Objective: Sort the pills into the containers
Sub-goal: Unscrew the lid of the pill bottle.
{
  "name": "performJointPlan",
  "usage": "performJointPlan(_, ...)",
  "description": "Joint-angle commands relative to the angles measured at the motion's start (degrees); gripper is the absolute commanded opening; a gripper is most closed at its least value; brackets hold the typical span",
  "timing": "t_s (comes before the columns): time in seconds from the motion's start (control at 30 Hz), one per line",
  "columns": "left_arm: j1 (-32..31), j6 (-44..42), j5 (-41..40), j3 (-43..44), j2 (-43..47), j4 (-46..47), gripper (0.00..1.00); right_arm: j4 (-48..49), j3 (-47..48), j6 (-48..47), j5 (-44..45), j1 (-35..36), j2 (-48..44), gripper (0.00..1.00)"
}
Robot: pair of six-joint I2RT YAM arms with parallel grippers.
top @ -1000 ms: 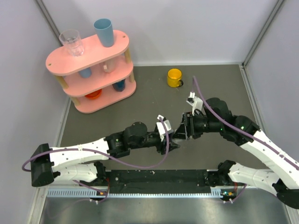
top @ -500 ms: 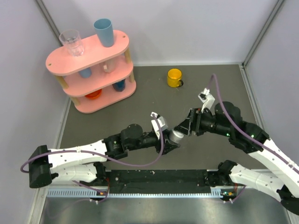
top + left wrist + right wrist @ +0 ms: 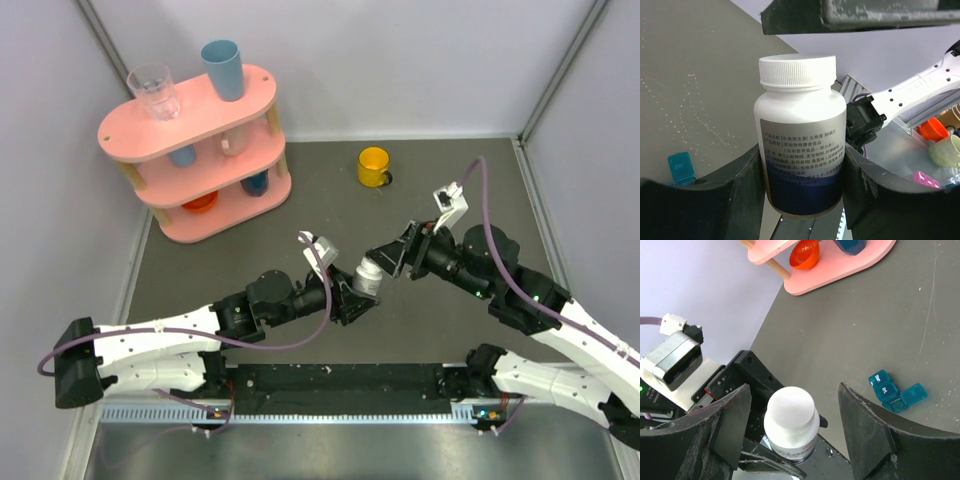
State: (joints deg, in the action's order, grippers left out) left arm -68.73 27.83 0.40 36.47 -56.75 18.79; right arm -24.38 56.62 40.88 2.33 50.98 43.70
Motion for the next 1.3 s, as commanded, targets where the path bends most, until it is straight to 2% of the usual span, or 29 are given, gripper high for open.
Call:
performJointPlan(0.0,-0.18,2.84,-3.48,1.94,0.77,1.87,0.0,2.06,2.35,-1.51,7.33,3.68,1.03,0.69)
performJointPlan(0.3,-0.18,2.05,-3.66,2.99,0.06,0.02,0.0,0.91,3.85,-0.98,9.01,6.23,3.76,0.65)
performJointPlan(0.57,-0.18,1.34,-3.66,3.08,0.5,-0.5,0.0,0.91,3.67,0.16,8.83,6.24,4.64,0.53)
performJointPlan(0.67,-0.18,1.17,-3.74,3.17,0.41,-0.42,0.0,1.0,3.59,0.42,8.48,6.24,4.9,0.53)
performJointPlan(0.97,-0.18,0.64,-4.01,3.78,0.15,-0.24,0.0,0.92,2.53,1.22,8.13,6.32,4.99,0.6)
performJointPlan(1.13,-0.26,0.47,-4.01,3.87,0.5,-0.24,0.0,1.09,1.83,1.65,8.13,6.24,4.99,0.6)
performJointPlan(1.27,-0.18,0.47,-3.66,3.79,0.41,-0.24,0.0,1.44,1.74,1.74,7.96,6.24,4.9,0.54)
